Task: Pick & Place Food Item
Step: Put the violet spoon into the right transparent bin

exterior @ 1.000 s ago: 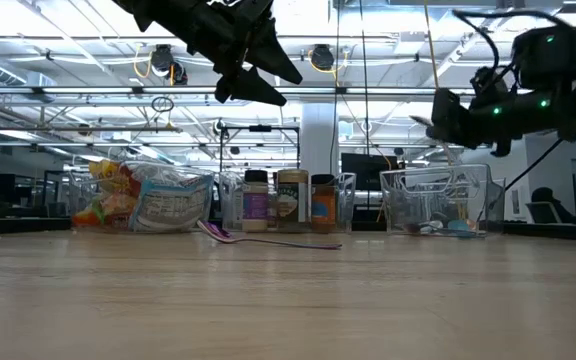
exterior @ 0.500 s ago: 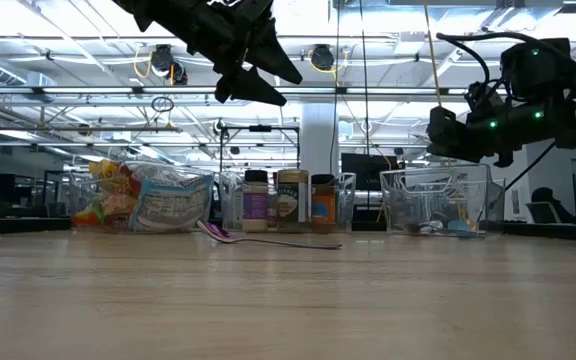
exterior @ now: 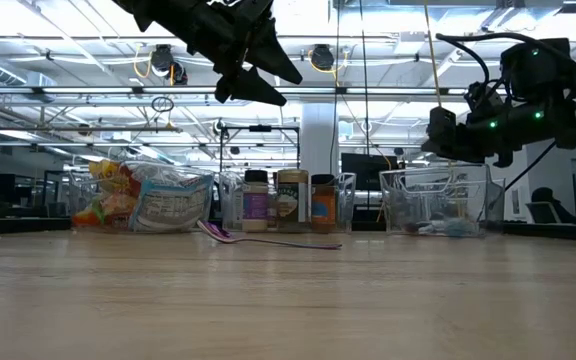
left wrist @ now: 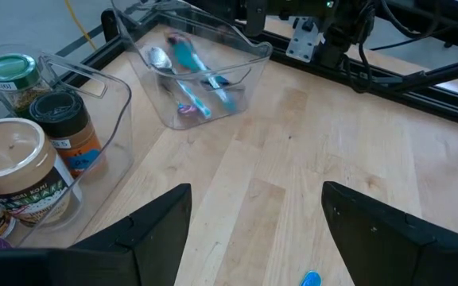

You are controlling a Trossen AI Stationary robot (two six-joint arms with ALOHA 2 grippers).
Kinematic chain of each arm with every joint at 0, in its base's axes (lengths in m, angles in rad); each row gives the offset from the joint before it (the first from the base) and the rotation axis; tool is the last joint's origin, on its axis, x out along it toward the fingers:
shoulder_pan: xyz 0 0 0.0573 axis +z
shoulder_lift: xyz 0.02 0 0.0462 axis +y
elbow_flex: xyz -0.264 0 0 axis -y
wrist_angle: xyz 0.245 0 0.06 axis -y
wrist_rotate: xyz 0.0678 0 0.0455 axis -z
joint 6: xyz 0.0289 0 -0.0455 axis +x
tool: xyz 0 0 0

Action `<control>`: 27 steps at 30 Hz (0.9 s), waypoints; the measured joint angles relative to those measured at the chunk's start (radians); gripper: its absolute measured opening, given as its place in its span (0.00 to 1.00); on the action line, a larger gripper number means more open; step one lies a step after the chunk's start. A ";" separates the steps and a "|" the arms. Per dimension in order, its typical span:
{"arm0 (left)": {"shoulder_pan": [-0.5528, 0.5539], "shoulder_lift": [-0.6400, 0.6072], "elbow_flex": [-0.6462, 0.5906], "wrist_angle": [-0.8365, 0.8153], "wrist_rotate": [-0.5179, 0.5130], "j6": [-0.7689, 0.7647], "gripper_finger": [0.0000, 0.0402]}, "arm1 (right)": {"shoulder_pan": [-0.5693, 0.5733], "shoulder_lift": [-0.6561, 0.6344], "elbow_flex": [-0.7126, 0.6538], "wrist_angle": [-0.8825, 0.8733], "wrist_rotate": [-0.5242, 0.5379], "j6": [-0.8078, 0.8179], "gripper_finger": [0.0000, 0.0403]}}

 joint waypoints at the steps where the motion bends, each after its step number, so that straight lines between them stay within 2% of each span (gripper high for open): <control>1: 0.000 0.000 0.000 0.000 0.000 0.000 0.71 | 0.001 0.000 0.000 0.000 0.000 0.000 0.49; 9: 0.000 0.000 0.000 0.000 0.000 0.000 0.71 | 0.067 0.000 0.000 0.080 -0.010 0.000 0.52; 11: 0.000 0.000 0.000 0.000 0.000 0.000 0.71 | 0.092 -0.001 0.000 0.137 -0.095 -0.015 0.51; 15: 0.000 0.000 0.000 0.000 0.000 0.000 0.71 | 0.174 -0.001 0.014 0.226 -0.354 -0.070 0.51; 17: 0.000 0.000 0.000 0.000 0.000 0.000 0.71 | 0.240 0.000 0.039 0.211 -0.404 -0.091 0.52; 21: 0.000 0.000 0.000 0.000 0.000 0.000 0.71 | 0.389 0.000 0.152 0.036 -0.417 -0.183 0.54; 27: 0.000 0.000 0.000 0.000 0.000 0.000 0.71 | 0.562 0.072 0.429 -0.433 -0.417 -0.257 0.55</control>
